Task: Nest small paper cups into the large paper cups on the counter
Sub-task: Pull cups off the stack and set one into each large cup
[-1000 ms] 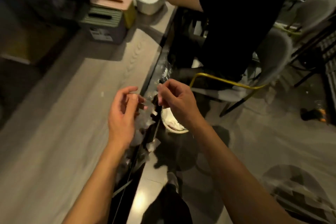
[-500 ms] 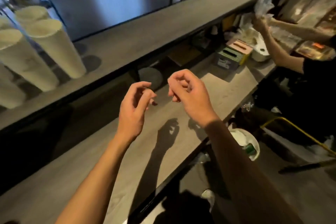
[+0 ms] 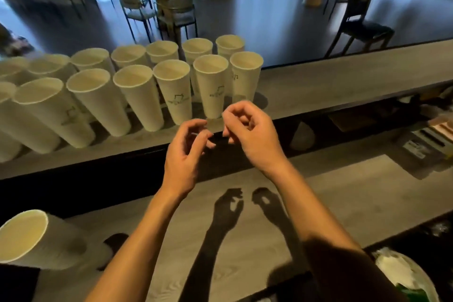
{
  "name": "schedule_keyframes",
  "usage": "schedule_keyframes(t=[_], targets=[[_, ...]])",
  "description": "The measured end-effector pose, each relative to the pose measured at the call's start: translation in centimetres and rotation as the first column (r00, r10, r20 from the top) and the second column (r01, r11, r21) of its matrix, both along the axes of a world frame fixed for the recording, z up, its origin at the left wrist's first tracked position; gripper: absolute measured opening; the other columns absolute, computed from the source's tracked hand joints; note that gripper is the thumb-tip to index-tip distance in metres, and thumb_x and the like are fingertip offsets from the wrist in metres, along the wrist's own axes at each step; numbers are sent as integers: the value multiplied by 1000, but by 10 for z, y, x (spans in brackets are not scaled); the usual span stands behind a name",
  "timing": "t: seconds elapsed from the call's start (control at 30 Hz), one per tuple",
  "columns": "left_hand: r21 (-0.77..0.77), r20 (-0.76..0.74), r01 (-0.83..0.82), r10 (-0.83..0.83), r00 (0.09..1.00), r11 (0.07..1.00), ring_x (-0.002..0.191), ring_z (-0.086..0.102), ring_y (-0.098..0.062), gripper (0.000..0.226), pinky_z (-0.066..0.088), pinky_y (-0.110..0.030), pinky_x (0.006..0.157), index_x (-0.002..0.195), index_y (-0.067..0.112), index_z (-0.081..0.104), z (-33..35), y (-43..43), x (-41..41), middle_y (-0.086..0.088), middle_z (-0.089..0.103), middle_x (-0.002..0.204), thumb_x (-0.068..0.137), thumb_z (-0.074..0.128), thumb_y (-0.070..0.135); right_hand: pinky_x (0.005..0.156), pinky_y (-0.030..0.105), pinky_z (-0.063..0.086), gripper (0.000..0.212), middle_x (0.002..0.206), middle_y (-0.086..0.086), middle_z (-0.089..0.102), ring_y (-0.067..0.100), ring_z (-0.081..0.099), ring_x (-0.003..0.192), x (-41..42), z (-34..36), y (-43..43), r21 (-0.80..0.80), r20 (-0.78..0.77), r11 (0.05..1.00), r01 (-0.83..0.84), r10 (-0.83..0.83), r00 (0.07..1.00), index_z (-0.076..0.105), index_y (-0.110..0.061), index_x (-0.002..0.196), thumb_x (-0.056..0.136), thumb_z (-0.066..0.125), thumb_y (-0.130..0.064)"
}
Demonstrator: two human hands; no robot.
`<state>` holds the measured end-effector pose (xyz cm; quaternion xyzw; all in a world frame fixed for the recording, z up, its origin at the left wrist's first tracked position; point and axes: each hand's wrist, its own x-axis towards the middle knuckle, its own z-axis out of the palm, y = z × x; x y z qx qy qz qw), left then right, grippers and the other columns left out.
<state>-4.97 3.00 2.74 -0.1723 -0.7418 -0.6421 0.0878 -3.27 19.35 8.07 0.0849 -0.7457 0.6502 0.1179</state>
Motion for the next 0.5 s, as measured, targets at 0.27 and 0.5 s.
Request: schedule_keyframes(t=[0.27, 0.5], targets=[[-46, -49, -355, 353, 935, 934, 90, 72, -16, 33, 54, -28, 79, 124, 24, 55, 3, -53, 28, -3, 69, 105, 95, 53, 41, 65, 29, 55, 12, 86, 8, 63, 15, 64, 78, -37, 10, -63, -16, -39, 939, -343, 342, 939, 60, -7, 107, 97, 59, -15], [-130, -140, -670, 655, 742, 731, 109, 66, -21, 39, 56, -40, 92, 128, 22, 55, 8, -110, 84, -1, 64, 116, 92, 60, 37, 65, 28, 54, 11, 89, 11, 62, 19, 63, 77, -41, 9, -147, -6, -78, 798, -603, 601, 795, 60, -15, 106, 96, 60, -19]])
